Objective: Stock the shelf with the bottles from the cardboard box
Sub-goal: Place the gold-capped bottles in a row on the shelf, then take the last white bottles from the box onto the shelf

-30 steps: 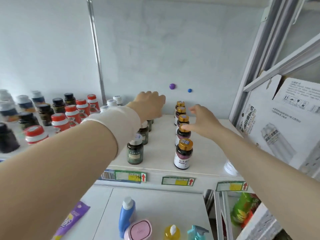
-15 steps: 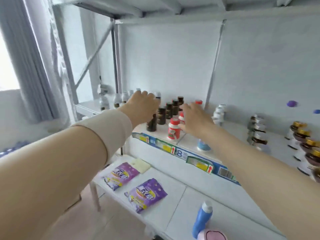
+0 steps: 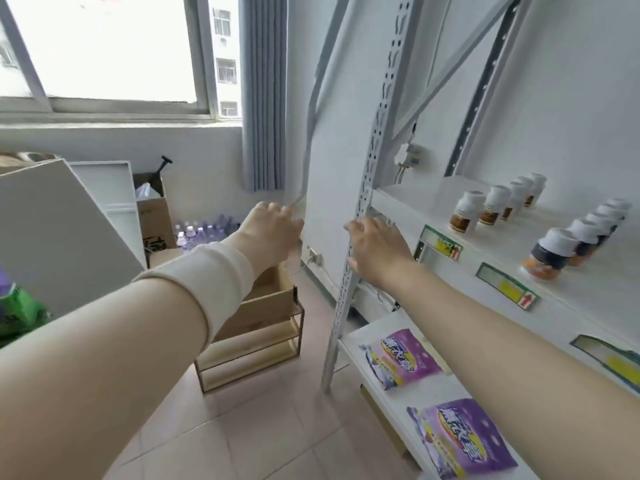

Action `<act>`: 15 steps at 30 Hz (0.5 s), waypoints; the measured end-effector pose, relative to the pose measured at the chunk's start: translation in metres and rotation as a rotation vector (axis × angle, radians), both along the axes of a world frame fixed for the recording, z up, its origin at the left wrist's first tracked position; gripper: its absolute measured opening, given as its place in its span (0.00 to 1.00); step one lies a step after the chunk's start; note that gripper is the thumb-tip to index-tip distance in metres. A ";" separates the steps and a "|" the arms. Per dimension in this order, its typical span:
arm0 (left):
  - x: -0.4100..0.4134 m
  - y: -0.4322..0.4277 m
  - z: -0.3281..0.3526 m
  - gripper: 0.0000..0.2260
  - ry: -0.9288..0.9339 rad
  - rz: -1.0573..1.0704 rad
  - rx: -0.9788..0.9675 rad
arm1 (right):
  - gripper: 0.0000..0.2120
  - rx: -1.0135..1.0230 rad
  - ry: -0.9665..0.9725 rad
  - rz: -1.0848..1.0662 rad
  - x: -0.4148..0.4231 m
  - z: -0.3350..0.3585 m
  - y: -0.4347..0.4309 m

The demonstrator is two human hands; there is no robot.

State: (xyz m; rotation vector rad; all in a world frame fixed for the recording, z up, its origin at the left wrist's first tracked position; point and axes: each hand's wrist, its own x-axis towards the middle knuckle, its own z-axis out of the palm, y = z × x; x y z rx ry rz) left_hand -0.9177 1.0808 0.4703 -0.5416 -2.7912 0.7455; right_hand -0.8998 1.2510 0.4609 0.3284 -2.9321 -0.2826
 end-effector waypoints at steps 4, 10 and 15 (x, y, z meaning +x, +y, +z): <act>-0.076 -0.040 -0.041 0.18 -0.052 0.070 0.028 | 0.23 0.050 -0.078 0.073 -0.084 -0.044 -0.036; -0.196 -0.073 -0.088 0.20 -0.156 0.181 0.056 | 0.22 0.073 -0.142 0.183 -0.223 -0.110 -0.062; -0.269 -0.108 -0.146 0.18 -0.288 0.272 0.108 | 0.22 0.122 -0.271 0.253 -0.317 -0.157 -0.087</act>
